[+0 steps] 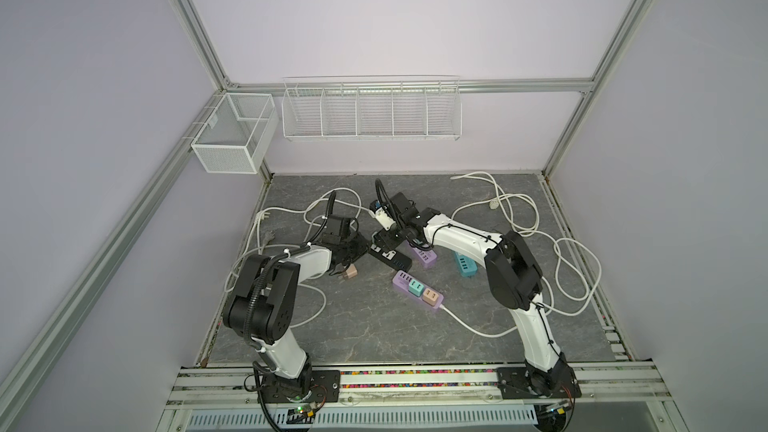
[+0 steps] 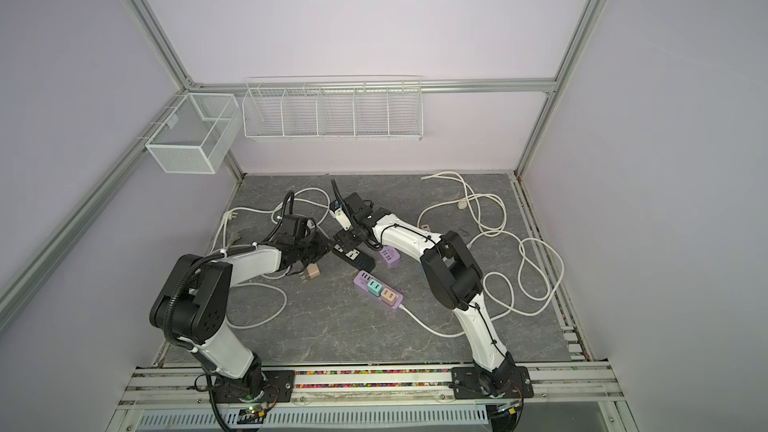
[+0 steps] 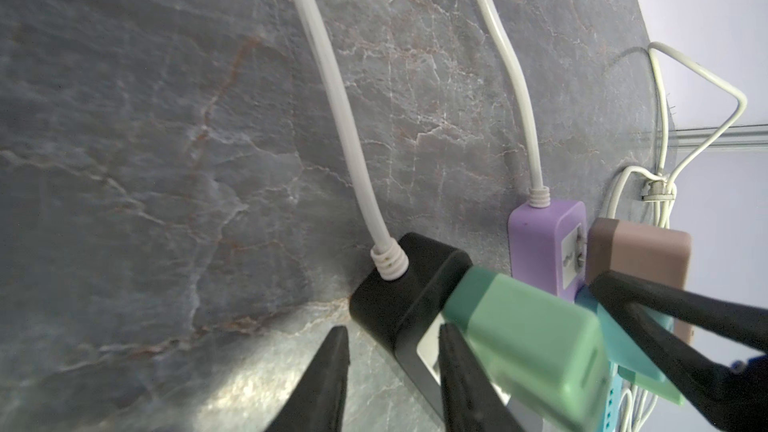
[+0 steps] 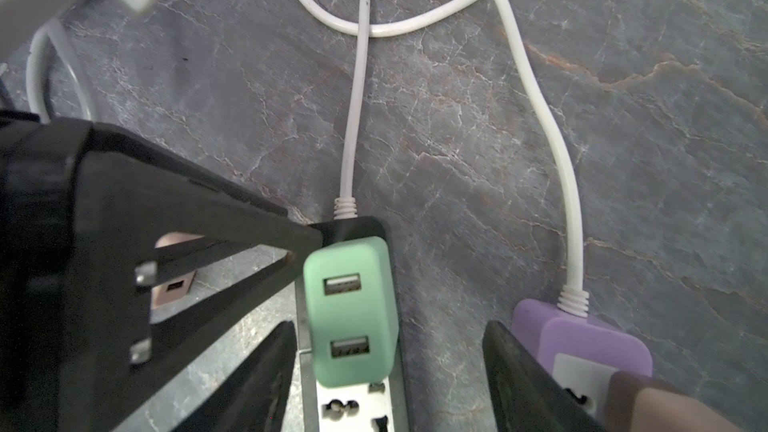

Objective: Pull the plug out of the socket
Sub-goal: 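Lower the right gripper around the green adapter and close it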

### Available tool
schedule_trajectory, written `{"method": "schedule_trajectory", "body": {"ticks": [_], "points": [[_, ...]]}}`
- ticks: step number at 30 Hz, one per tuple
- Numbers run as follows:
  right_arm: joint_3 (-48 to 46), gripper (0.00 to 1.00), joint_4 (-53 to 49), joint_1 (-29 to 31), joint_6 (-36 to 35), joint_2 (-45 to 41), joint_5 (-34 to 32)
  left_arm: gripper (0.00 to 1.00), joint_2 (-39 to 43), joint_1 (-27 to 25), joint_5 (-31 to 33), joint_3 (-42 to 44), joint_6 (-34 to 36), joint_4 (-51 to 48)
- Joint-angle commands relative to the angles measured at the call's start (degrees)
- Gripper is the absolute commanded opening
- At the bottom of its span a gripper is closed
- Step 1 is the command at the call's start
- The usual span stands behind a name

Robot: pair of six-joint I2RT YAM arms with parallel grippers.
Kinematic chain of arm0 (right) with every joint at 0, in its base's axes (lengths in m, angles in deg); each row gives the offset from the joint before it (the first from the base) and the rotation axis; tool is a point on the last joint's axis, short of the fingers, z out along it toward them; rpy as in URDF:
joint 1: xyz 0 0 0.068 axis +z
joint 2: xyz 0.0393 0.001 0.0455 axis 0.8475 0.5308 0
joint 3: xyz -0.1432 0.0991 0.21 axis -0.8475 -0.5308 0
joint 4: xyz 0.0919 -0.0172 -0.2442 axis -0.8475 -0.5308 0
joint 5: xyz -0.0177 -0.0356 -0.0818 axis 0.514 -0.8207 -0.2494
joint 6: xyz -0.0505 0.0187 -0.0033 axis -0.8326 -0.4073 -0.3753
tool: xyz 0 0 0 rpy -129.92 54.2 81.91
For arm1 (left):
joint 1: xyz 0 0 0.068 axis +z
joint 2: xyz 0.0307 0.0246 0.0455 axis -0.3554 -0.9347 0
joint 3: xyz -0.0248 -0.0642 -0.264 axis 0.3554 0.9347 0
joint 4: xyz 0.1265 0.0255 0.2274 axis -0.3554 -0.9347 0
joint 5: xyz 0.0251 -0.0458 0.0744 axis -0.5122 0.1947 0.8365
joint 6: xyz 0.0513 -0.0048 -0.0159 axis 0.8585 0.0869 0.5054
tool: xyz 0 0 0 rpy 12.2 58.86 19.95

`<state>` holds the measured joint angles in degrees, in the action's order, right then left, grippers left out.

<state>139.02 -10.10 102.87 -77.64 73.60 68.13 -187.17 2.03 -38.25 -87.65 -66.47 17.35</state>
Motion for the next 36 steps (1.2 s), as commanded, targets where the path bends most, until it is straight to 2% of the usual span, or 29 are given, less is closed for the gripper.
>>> {"method": "schedule_trajectory", "body": {"ticks": [1,16,36], "points": [[2.0,0.71,-1.2,0.0,-1.9,1.3,0.4,0.37,-1.0,0.2,-1.0,-0.2,-0.4,1.5],[4.1,0.59,-1.8,0.9,-4.4,3.7,1.1,0.32,-3.1,0.2,-2.1,2.2,-1.1,3.3],[5.8,0.45,-3.2,1.5,-6.7,6.7,2.6,0.29,-2.1,-0.4,0.0,3.5,-0.7,1.5]]}}
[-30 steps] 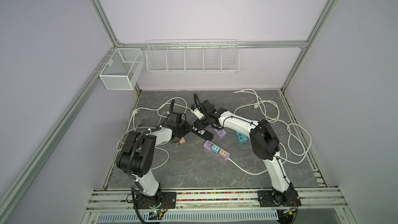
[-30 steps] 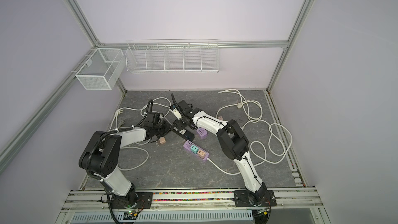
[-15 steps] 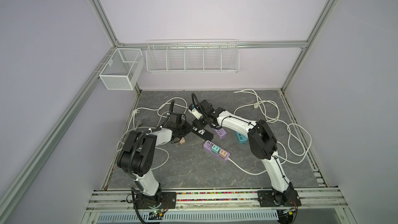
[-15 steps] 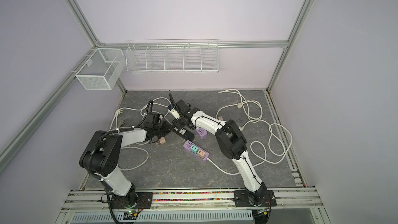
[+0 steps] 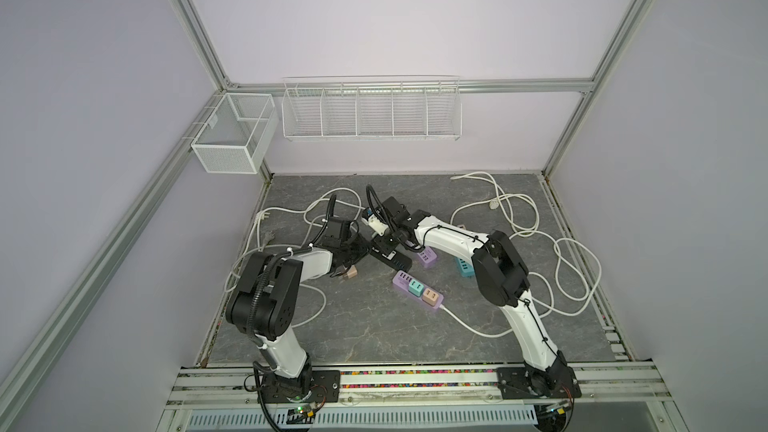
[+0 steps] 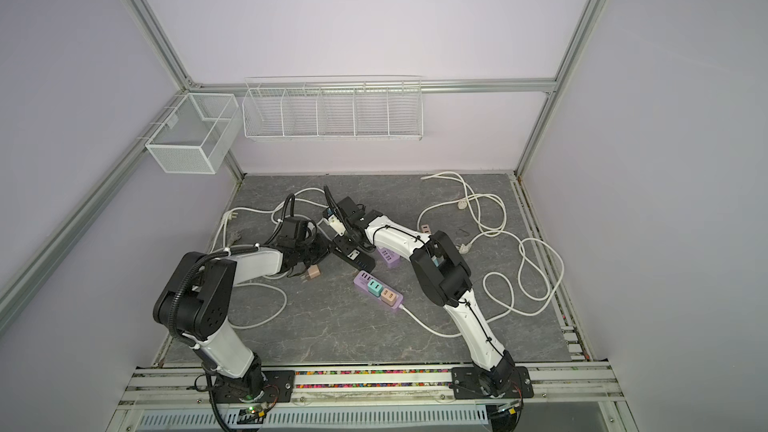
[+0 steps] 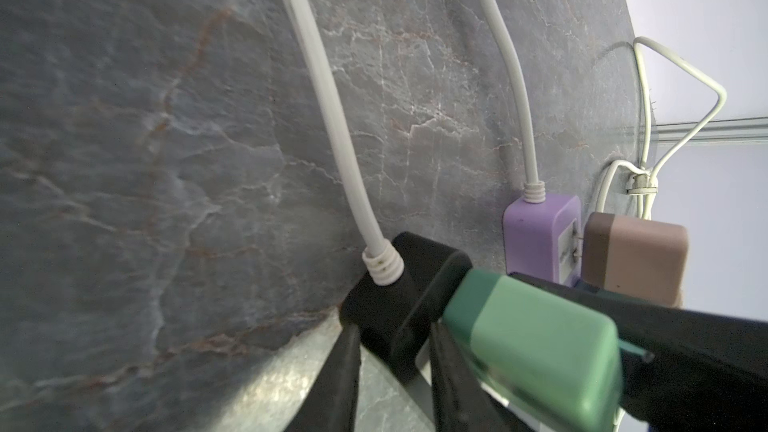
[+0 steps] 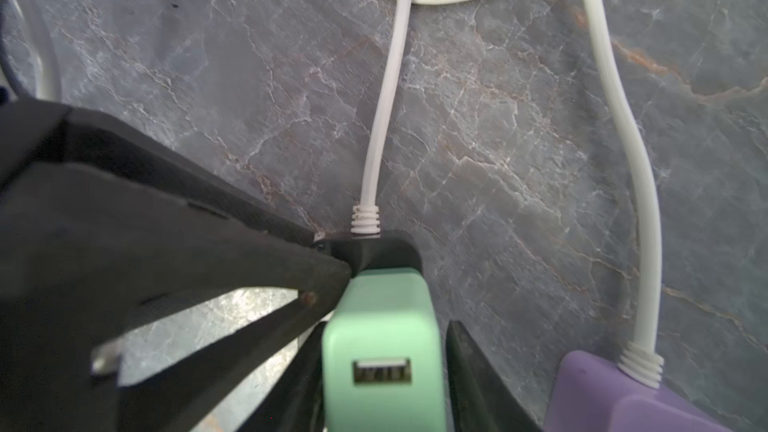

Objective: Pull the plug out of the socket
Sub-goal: 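Lower the right gripper around the green adapter and close it, then pull the green adapter up out of the black strip with the right gripper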

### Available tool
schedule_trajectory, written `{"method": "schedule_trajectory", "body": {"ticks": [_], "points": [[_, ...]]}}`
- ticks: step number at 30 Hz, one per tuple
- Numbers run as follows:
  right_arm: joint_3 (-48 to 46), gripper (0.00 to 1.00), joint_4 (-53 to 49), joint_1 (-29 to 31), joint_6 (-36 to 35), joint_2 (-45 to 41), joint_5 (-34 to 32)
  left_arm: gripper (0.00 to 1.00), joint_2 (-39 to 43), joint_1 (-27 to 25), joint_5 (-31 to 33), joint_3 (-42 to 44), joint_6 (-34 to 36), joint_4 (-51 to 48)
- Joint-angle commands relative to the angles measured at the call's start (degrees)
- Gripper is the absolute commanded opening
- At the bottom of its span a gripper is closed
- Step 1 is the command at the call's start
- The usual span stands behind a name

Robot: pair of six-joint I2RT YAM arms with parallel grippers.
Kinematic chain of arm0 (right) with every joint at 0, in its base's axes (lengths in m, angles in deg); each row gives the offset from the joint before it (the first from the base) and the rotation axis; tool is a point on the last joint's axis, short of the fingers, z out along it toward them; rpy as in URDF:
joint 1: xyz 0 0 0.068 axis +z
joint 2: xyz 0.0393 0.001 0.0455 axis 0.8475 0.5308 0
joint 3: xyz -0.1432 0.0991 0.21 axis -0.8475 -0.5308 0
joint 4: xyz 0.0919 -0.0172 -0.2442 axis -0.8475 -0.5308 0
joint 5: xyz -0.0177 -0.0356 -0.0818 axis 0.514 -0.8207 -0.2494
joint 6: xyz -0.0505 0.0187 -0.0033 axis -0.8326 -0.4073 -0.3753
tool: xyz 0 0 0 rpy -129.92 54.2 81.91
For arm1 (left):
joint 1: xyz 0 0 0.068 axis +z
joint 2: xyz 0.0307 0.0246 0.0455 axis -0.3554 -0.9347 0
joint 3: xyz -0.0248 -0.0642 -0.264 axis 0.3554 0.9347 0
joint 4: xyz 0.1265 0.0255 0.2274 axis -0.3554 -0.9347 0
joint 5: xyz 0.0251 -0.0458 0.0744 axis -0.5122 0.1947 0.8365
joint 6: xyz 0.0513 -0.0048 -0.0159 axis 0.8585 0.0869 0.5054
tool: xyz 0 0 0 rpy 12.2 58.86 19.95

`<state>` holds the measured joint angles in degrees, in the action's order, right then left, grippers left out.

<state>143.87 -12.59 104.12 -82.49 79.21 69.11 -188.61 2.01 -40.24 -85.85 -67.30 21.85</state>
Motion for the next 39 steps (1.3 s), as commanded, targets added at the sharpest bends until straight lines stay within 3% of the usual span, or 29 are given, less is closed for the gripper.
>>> {"method": "schedule_trajectory", "body": {"ticks": [1,17,20,26,39], "points": [[0.9,0.44,-0.7,0.3,-1.9,1.2,1.5,0.29,-0.8,-0.4,2.0,1.5,0.3,-3.2],[-1.1,0.32,0.7,0.2,-5.4,-1.3,2.1,0.27,0.2,-1.3,3.4,4.5,-1.0,-2.8],[-1.8,0.29,1.3,0.1,-6.5,-2.1,3.0,0.27,0.7,-1.7,6.1,5.5,-2.5,-3.7],[-3.6,0.26,3.2,0.0,-7.3,-3.0,3.0,0.26,-0.6,-2.1,4.2,7.3,-3.6,-0.7],[-9.3,0.22,10.2,-0.3,-7.2,-7.7,4.3,0.28,-1.4,-2.4,7.3,7.5,-4.9,-2.7]]}}
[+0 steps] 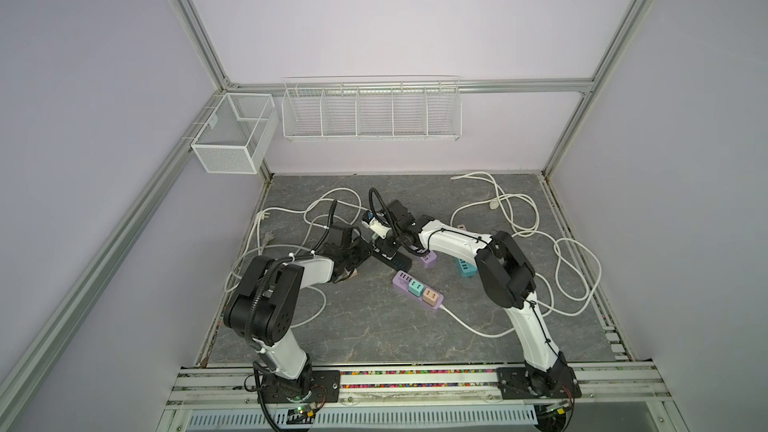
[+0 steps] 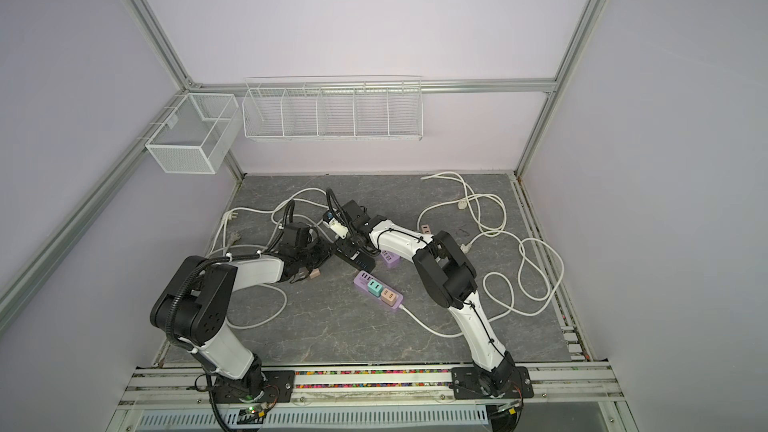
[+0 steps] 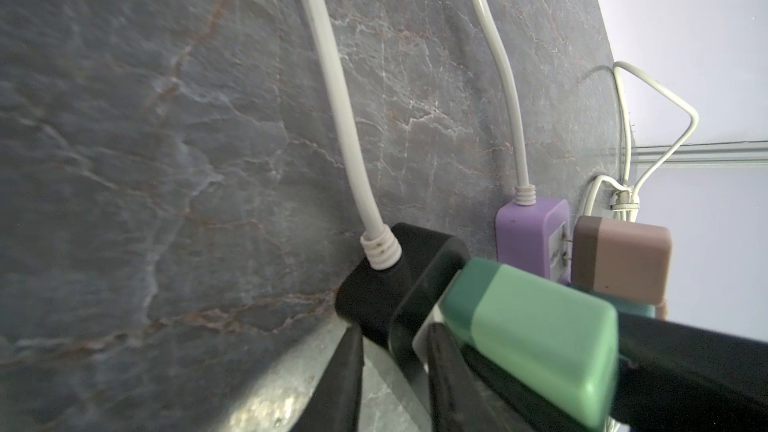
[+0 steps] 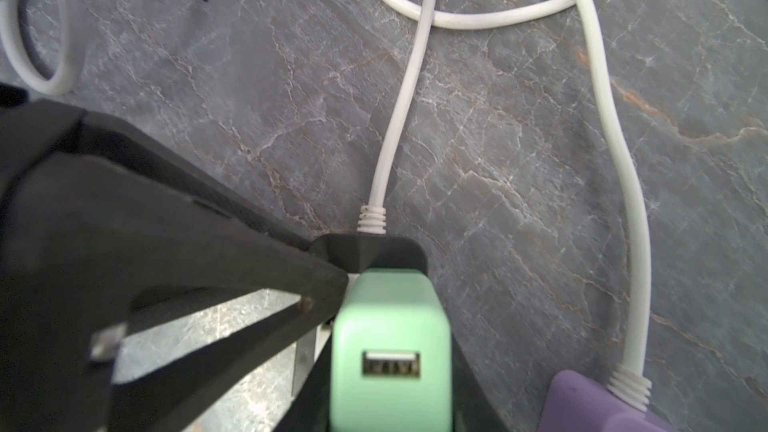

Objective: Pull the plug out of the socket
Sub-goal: 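Pull the green adapter up out of the black strip with the right gripper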

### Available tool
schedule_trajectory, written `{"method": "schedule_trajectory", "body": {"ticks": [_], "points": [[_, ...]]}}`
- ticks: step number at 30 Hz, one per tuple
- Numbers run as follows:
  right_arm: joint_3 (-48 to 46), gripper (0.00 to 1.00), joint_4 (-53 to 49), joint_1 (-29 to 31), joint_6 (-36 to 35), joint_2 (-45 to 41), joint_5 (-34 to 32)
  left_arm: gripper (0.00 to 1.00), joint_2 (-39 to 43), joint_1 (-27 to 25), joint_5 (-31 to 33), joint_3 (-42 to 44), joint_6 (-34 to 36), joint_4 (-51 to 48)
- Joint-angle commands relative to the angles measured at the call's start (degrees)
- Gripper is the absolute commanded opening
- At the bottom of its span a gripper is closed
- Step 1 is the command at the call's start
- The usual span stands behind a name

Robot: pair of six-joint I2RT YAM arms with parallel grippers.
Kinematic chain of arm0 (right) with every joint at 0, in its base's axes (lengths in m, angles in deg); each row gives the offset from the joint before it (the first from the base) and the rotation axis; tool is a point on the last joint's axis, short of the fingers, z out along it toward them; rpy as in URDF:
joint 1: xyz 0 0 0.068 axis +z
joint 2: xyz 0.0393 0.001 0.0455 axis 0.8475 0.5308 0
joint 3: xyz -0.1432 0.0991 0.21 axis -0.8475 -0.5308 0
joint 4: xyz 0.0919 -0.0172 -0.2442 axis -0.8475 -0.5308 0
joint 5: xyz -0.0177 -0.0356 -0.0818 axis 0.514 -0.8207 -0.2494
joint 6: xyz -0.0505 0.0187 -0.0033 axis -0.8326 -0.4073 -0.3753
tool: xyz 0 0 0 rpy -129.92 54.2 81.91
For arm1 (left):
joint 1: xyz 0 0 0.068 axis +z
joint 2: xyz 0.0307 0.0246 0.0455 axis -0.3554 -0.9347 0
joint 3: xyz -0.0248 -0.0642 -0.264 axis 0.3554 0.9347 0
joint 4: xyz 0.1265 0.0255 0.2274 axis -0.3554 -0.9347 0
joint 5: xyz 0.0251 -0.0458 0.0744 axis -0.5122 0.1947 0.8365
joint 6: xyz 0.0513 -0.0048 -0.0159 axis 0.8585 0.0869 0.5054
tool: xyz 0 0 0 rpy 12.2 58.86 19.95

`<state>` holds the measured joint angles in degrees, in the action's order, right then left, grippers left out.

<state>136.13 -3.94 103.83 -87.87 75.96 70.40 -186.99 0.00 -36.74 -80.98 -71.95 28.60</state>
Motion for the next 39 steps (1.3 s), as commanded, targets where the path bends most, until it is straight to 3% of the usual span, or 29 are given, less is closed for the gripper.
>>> {"method": "schedule_trajectory", "body": {"ticks": [1,9,16,21,26,31,39], "points": [[-2.1,0.21,2.1,-0.1,-2.2,-4.7,2.7,0.28,-3.0,-0.4,4.0,2.7,-0.2,-9.7],[-1.4,0.21,1.3,-0.3,-2.2,-4.5,4.5,0.28,-3.0,-0.7,5.8,2.8,-0.1,-11.4],[-1.5,0.19,1.5,1.1,-4.5,-4.7,-0.5,0.28,-3.4,-0.8,6.3,2.7,0.0,-12.0],[0.5,0.2,0.0,-1.3,-2.4,-4.4,2.7,0.28,-3.1,-0.9,6.5,3.1,-0.3,-11.8],[0.4,0.2,-1.1,0.0,-1.9,-3.7,3.7,0.28,-3.0,-0.9,6.8,2.9,-0.1,-12.4],[-1.9,0.19,0.7,1.4,-3.7,-5.4,0.3,0.28,-3.1,-0.9,7.2,2.9,-0.1,-12.3],[4.9,0.19,-4.7,-1.1,-1.1,-2.2,4.0,0.28,-3.1,-1.1,7.3,3.7,-0.8,-11.5]]}}
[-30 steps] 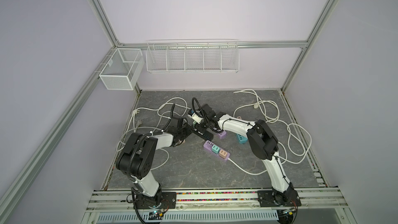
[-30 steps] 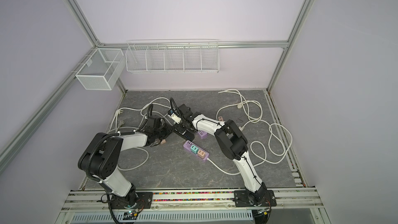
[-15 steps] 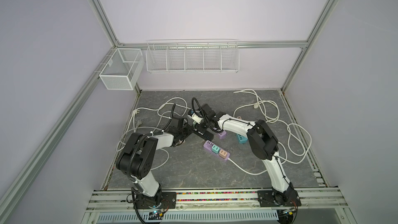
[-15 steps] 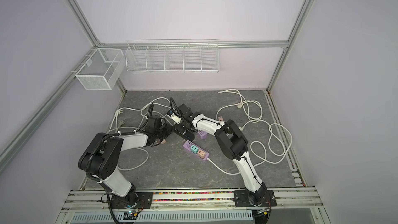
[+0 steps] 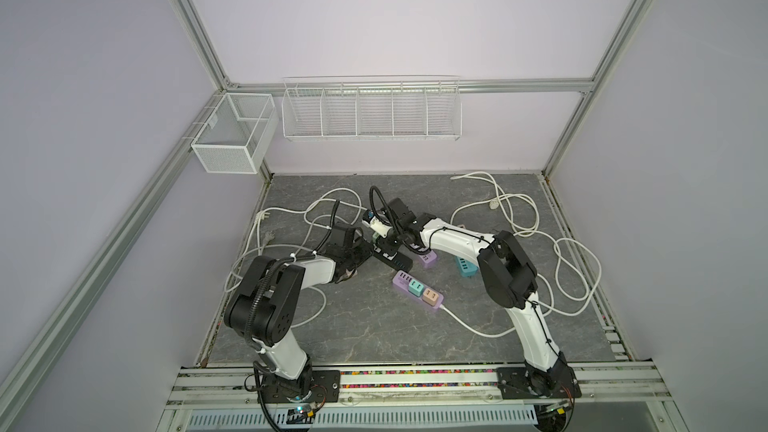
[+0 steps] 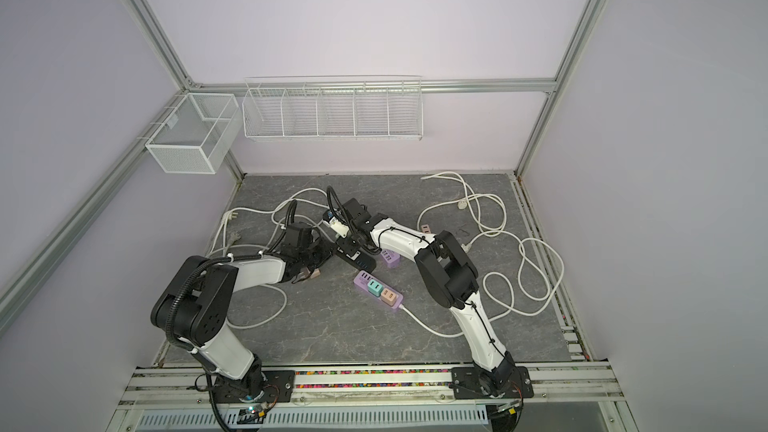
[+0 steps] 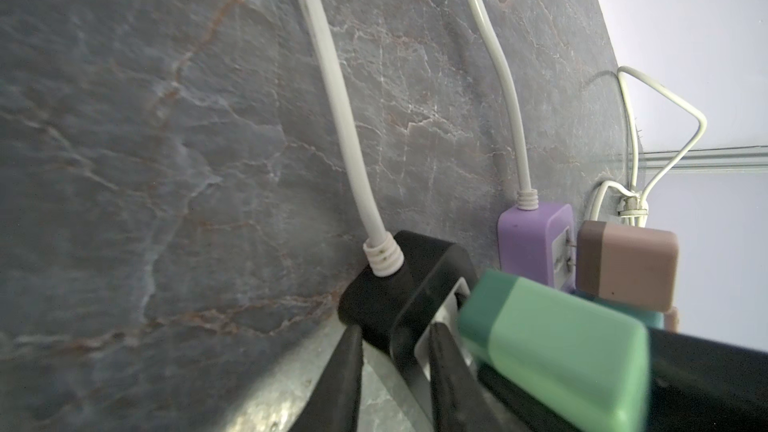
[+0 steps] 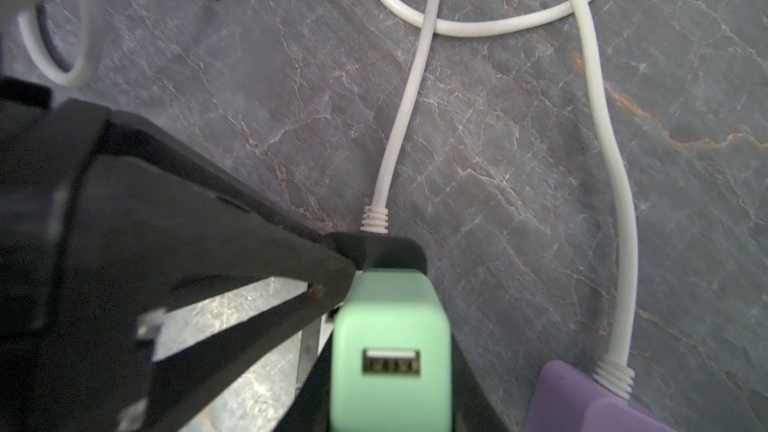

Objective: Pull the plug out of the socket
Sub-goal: 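Pull the green adapter up out of the black strip with the right gripper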

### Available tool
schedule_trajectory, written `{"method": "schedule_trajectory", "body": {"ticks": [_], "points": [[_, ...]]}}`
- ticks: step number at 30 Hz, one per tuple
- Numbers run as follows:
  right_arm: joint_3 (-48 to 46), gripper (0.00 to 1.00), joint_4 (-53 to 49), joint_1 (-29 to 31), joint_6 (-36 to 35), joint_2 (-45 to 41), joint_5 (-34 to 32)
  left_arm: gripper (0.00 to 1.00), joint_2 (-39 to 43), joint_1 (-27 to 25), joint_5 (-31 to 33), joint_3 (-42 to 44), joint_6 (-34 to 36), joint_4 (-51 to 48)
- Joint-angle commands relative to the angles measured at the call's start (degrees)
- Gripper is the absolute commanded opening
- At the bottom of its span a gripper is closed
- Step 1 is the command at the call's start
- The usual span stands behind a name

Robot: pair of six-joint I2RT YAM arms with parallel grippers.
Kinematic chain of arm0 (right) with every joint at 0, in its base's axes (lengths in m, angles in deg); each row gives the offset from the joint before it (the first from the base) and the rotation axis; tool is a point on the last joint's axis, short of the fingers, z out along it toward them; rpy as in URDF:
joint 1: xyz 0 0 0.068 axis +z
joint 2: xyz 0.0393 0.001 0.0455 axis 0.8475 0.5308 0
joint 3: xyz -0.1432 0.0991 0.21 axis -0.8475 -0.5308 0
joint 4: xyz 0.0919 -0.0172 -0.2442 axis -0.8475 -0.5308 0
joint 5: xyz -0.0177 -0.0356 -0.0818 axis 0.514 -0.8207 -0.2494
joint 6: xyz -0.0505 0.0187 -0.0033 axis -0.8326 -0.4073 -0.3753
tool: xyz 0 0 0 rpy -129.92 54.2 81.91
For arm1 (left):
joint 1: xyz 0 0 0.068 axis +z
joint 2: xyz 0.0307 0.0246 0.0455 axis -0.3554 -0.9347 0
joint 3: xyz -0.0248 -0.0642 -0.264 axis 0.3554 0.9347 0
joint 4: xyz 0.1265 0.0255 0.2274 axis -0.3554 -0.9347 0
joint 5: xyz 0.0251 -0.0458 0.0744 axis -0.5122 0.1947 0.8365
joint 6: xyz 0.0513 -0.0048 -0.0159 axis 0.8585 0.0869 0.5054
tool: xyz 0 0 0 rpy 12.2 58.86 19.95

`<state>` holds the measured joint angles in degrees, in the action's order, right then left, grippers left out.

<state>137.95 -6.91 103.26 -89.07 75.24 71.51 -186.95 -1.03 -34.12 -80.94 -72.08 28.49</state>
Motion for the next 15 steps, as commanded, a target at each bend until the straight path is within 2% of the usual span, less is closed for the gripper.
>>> {"method": "schedule_trajectory", "body": {"ticks": [1,6,15], "points": [[3.0,0.19,-2.0,-0.2,0.0,-1.5,3.9,0.28,-3.1,0.0,4.6,4.3,-0.9,-10.8],[-1.3,0.19,1.6,1.5,-1.6,-4.0,1.9,0.28,-3.2,0.0,5.1,4.4,-0.6,-11.1],[-1.6,0.18,1.0,-1.6,1.3,-8.1,2.8,0.28,-1.5,0.0,4.8,3.9,-0.5,-11.2]]}}
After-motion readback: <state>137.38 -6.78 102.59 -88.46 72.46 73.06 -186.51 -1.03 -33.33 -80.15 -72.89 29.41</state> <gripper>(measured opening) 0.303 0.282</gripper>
